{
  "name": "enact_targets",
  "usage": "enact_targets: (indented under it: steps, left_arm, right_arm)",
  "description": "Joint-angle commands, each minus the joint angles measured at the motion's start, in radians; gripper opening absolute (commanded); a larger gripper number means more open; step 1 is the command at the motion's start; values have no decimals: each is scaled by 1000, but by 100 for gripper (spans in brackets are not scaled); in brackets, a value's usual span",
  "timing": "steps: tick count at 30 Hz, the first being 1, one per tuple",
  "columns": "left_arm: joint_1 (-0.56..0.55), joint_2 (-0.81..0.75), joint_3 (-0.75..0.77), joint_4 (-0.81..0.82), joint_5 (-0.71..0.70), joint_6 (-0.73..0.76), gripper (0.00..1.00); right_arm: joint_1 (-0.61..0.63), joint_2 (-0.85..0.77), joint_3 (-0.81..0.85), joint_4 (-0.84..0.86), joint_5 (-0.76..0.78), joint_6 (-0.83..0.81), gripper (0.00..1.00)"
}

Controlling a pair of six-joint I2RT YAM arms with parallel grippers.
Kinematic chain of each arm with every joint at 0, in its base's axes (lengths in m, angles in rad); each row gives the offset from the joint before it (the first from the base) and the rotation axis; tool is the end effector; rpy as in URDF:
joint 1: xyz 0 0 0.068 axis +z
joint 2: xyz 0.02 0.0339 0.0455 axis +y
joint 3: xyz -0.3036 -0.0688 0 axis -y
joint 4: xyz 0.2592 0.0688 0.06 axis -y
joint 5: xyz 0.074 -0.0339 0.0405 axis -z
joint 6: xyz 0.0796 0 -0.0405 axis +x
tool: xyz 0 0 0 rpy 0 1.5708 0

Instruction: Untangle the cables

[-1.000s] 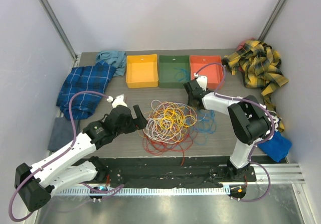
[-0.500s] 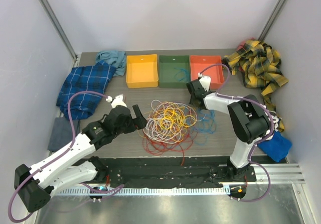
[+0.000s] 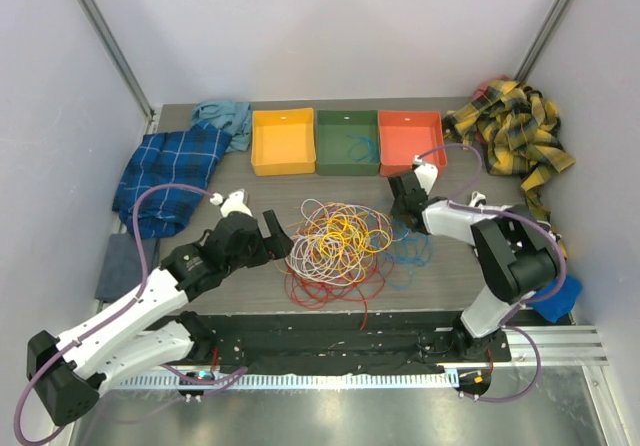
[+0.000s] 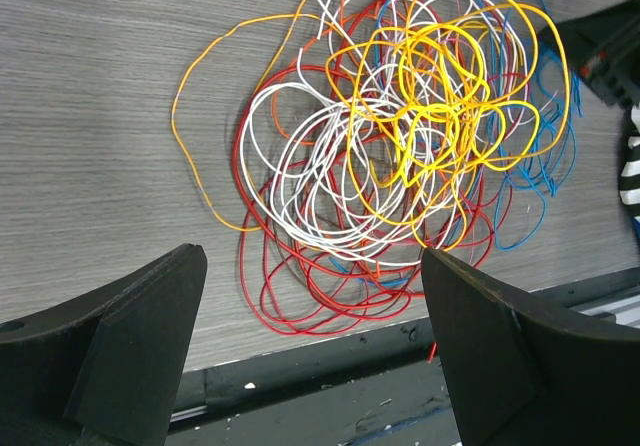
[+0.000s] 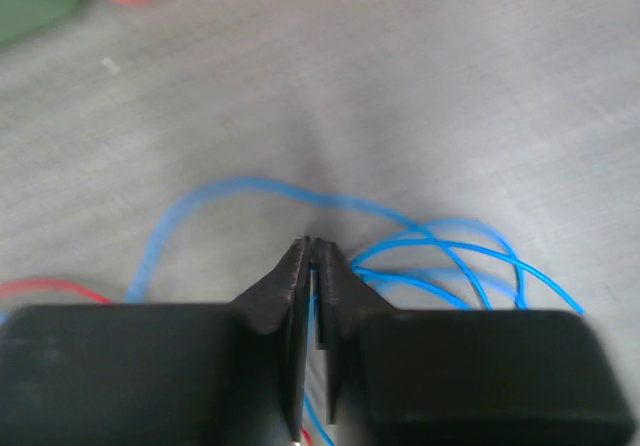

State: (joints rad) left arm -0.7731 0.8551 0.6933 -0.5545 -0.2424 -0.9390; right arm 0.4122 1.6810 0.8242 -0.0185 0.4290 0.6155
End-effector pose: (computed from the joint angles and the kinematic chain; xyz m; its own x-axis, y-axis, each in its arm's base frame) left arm 0.1568 -0.1263 0.2607 -0.7201 -0.3919 -0.5726 -0.0554 0.8551 -0.5156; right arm 0.3452 0.1148 0.1463 -0.6437 0.2916 -0.7076 0.3081 0.9451 0.1092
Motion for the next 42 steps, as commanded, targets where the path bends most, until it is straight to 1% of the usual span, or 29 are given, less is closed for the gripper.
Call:
enact_targets:
  steps: [1,4,5,8,9,16,23,27,30,31,33,35,37,38,40,41,42]
  left_arm:
    - [-2,-14,-3,34,8,-14,94]
    - [-2,5,-3,48,20,-17,94]
    - [-2,15,-2,53,29,-18,94]
    - [-2,24,-2,64,40,-23,94]
    - [0,25,-3,67,43,-21,94]
    - [-2,1,-20,70,41,-23,94]
    - [-2,-10,-31,71,52,-24,94]
    - [0,-33,-38,56,37,-23,94]
    - [-2,-45,-44,50,26,-23,94]
    - [0,-45,-46,50,25,-27,94]
    - [0,-45,-46,50,25,-27,94]
    - [0,-42,-44,53,22,-27,94]
    - [-2,-34,-37,59,20,-23,94]
    - [0,-30,-34,61,17,-20,94]
    - [-2,-21,-19,64,14,-15,94]
    - [0,-18,-14,67,12,-11,94]
    - [0,-14,-8,67,8,-6,94]
  right_arm:
    - [14,-131,-70,-106,5,20,34]
    - [16,-188,-53,-164,36,20,47]
    - [14,-202,-50,-193,46,23,48]
    - [14,-241,-59,-210,60,35,54]
    - [14,-247,-53,-242,68,42,54]
    - [14,-302,-69,-319,47,66,56]
    - [11,-198,-71,-298,-21,105,59]
    - [-6,-135,-74,-262,-71,109,53]
    - [-6,-126,-88,-242,-78,110,32]
    - [-6,-150,-94,-239,-75,112,18]
    - [3,-197,-111,-228,-44,113,8]
    - [29,-291,-90,-277,-3,98,6]
    - [100,-357,-15,-326,83,69,6]
    - [127,-425,54,-365,109,58,4]
    - [190,-481,140,-403,158,44,1]
    - [203,-513,235,-435,163,24,1]
    - [211,-524,283,-449,159,15,1]
